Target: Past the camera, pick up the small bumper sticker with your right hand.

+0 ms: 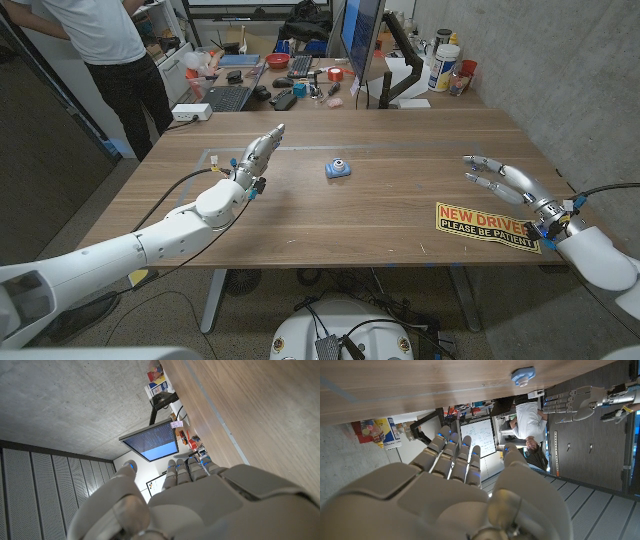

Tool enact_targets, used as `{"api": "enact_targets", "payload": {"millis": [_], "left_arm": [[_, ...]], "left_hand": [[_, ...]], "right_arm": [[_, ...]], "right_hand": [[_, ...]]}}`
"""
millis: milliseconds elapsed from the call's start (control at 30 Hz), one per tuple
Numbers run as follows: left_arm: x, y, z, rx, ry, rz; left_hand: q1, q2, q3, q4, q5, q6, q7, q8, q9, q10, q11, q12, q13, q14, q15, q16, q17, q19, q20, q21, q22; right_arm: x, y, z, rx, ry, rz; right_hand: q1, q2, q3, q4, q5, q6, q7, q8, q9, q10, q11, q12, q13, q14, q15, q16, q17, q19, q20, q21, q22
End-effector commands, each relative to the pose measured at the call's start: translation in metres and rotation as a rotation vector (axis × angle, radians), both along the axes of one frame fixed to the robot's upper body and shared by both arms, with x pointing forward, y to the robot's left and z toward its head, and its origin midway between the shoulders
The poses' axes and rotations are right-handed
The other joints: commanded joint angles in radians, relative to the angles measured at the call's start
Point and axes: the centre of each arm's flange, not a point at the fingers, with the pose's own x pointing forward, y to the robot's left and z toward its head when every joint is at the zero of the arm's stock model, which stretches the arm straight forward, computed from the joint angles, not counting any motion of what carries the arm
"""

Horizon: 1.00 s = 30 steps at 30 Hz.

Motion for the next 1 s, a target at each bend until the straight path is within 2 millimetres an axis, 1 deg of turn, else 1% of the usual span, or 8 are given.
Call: {"api": "enact_targets", "payload": {"millis": [33, 267, 433, 500, 733, 767, 967, 1000], "left_arm": [[0.0, 0.0, 0.003, 0.002, 0.0, 0.002], [0.001, 0.002, 0.004, 0.001, -0.003, 0.003], [0.003, 0.003, 0.004, 0.001, -0.002, 0.001], [0.003, 0.004, 0.004, 0.001, -0.002, 0.0], [0.006, 0.004, 0.005, 0.006, 0.001, -0.004], [0.007, 0.004, 0.005, 0.005, 0.002, -0.006], [0.009, 0.003, 0.005, 0.007, 0.002, -0.011], [0.009, 0.003, 0.005, 0.007, 0.002, -0.012]], "left_hand": [[0.003, 0.006, 0.002, -0.004, 0.0, 0.004, 0.002, 0.005, 0.003, 0.002, -0.006, 0.005, 0.002, -0.008, -0.003, 0.001, 0.005, 0.003, -0.012, -0.004, 0.003], [0.003, 0.006, 0.002, -0.004, 0.0, 0.004, 0.001, 0.005, 0.003, 0.001, -0.008, 0.005, 0.002, -0.009, -0.004, 0.001, 0.005, 0.003, -0.012, -0.006, 0.004], [0.002, 0.006, 0.001, -0.004, 0.0, 0.004, 0.002, 0.005, 0.003, 0.001, -0.009, 0.005, 0.002, -0.009, -0.003, 0.001, 0.005, 0.002, -0.011, -0.008, 0.004], [0.002, 0.006, 0.001, -0.004, 0.0, 0.004, 0.001, 0.005, 0.003, 0.001, -0.009, 0.005, 0.002, -0.009, -0.004, 0.001, 0.005, 0.002, -0.009, -0.009, 0.004], [0.002, 0.007, 0.001, -0.004, 0.0, 0.004, 0.0, 0.005, 0.003, 0.001, -0.01, 0.005, 0.002, -0.009, -0.004, 0.001, 0.005, 0.002, -0.006, -0.011, 0.004], [0.002, 0.007, 0.001, -0.004, 0.0, 0.003, 0.001, 0.004, 0.003, 0.001, -0.01, 0.005, 0.002, -0.009, -0.003, 0.001, 0.005, 0.002, -0.006, -0.011, 0.004], [0.002, 0.007, 0.0, -0.004, 0.0, 0.004, 0.001, 0.005, 0.003, 0.0, -0.009, 0.005, 0.002, -0.01, -0.003, 0.001, 0.005, 0.001, -0.005, -0.014, 0.004], [0.002, 0.007, 0.0, -0.004, 0.0, 0.005, 0.001, 0.005, 0.003, 0.0, -0.009, 0.005, 0.002, -0.009, -0.003, 0.001, 0.005, 0.002, -0.004, -0.014, 0.004]], "right_arm": [[-0.005, -0.001, -0.007, -0.041, -0.015, -0.056], [-0.009, -0.002, -0.007, -0.078, -0.028, -0.089], [-0.015, -0.006, -0.009, -0.089, -0.033, -0.111], [-0.017, -0.005, -0.011, -0.093, -0.034, -0.12], [-0.021, -0.001, -0.018, -0.103, -0.043, -0.139], [-0.022, -0.001, -0.018, -0.102, -0.042, -0.144], [-0.025, -0.001, -0.023, -0.112, -0.05, -0.162], [-0.025, -0.001, -0.023, -0.111, -0.051, -0.165]], "right_hand": [[0.002, -0.005, 0.006, 0.002, 0.004, 0.002, -0.005, 0.004, 0.002, 0.009, 0.002, 0.003, 0.005, 0.006, -0.06, -0.004, 0.003, 0.009, -0.037, -0.002, 0.002], [0.001, -0.007, 0.006, 0.002, 0.005, 0.002, -0.009, 0.003, 0.002, 0.011, 0.002, 0.002, 0.005, 0.009, -0.061, -0.004, 0.003, 0.012, -0.035, -0.005, 0.002], [0.001, -0.008, 0.006, 0.001, 0.006, 0.001, -0.012, 0.003, 0.002, 0.012, -0.003, 0.002, 0.005, 0.012, -0.064, -0.004, 0.003, 0.014, -0.035, -0.006, 0.002], [0.001, -0.009, 0.006, 0.001, 0.006, 0.001, -0.013, 0.003, 0.002, 0.012, -0.01, 0.002, 0.006, 0.013, -0.066, -0.004, 0.003, 0.015, -0.034, -0.007, 0.002], [0.001, -0.011, 0.007, 0.001, 0.007, 0.001, -0.016, 0.002, 0.003, 0.015, -0.006, 0.003, 0.006, 0.016, -0.068, -0.004, 0.003, 0.019, -0.033, -0.009, 0.002], [0.0, -0.011, 0.007, 0.001, 0.008, 0.0, -0.016, 0.002, 0.003, 0.014, -0.011, 0.002, 0.006, 0.019, -0.068, -0.003, 0.003, 0.02, -0.033, -0.009, 0.002], [0.0, -0.012, 0.007, 0.001, 0.009, 0.003, -0.021, 0.002, 0.003, 0.016, -0.014, 0.002, 0.006, 0.021, -0.071, -0.003, 0.003, 0.024, -0.032, -0.011, 0.002], [0.0, -0.013, 0.008, 0.001, 0.009, 0.003, -0.02, 0.002, 0.003, 0.015, -0.021, 0.001, 0.006, 0.024, -0.073, -0.003, 0.003, 0.026, -0.032, -0.012, 0.002]]}}
